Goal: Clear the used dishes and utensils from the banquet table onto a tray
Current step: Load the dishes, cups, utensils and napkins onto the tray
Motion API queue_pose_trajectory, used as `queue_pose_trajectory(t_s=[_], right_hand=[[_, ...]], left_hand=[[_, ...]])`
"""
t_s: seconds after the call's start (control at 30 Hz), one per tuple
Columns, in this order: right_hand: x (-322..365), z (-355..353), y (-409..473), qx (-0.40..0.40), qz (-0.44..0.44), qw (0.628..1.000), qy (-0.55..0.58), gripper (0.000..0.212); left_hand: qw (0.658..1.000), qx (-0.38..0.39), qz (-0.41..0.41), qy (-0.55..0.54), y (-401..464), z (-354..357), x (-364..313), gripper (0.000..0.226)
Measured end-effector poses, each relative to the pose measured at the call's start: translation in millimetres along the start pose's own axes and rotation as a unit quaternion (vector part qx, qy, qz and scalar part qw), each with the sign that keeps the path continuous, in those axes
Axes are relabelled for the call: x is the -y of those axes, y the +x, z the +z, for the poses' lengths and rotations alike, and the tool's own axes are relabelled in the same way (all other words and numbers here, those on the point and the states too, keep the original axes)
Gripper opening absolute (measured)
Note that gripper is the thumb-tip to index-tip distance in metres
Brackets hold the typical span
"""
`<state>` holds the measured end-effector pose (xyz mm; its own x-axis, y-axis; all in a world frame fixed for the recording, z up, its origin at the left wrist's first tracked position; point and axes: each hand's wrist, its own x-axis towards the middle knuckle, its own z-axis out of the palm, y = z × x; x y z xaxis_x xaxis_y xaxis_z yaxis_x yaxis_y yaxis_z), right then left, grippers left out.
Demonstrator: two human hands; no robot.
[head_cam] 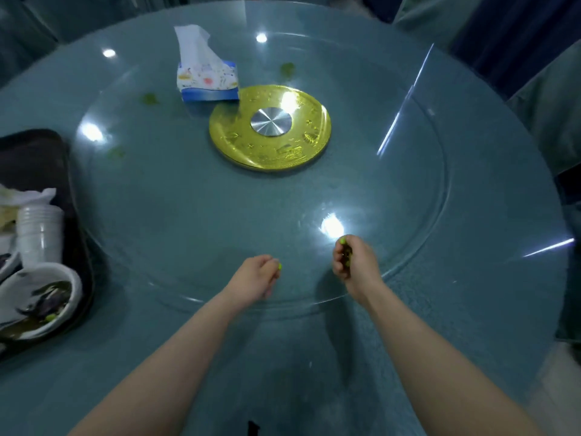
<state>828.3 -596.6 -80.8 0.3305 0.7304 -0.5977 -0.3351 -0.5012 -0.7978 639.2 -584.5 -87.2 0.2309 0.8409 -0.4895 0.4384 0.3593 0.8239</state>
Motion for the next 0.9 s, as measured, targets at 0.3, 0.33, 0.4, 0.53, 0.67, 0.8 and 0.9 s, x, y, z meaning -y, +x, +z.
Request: queue_pose_trajectory(t_s=[0.3, 0.33, 0.4, 0.53, 0.67, 0.8, 0.9], right_hand=[[8.6, 119.8, -37.2, 0.152, -0.067, 0.984, -0.069, 0.048], [9.0, 141.4, -42.4, 0.165, -0.078, 0.98, -0.074, 0.048], [4.3, 189.0, -52.8, 0.187, -0.074, 0.976, -0.076, 0.043], [-21.7, 287.9, -84.1, 0.24, 0.038, 0.966, -0.091, 0.027], [-58.7, 363.5, -120.5, 0.297, 0.166, 0.935, -0.099, 0.021], [-75.1, 393.9, -138.2, 0.322, 0.192, 0.919, -0.122, 0.029], [-77.1, 391.7, -137.0, 0.348, 0.175, 0.911, -0.134, 0.042]], left_hand=[[0.856, -0.187, -0.061, -0.478, -78.4, -146.5, 46.6, 0.029], [0.846, -0.216, -0.06, -0.484, -86.2, -167.6, 53.8, 0.029], [0.827, -0.277, -0.062, -0.486, -101.8, -208.8, 71.1, 0.027], [0.831, -0.35, -0.119, -0.415, -126.0, -266.5, 109.7, 0.022], [0.868, -0.331, -0.137, -0.343, -131.9, -290.1, 130.0, 0.013], [0.872, -0.334, -0.097, -0.345, -132.5, -300.1, 129.7, 0.04], [0.852, -0.302, -0.055, -0.424, -138.8, -301.6, 125.2, 0.045]])
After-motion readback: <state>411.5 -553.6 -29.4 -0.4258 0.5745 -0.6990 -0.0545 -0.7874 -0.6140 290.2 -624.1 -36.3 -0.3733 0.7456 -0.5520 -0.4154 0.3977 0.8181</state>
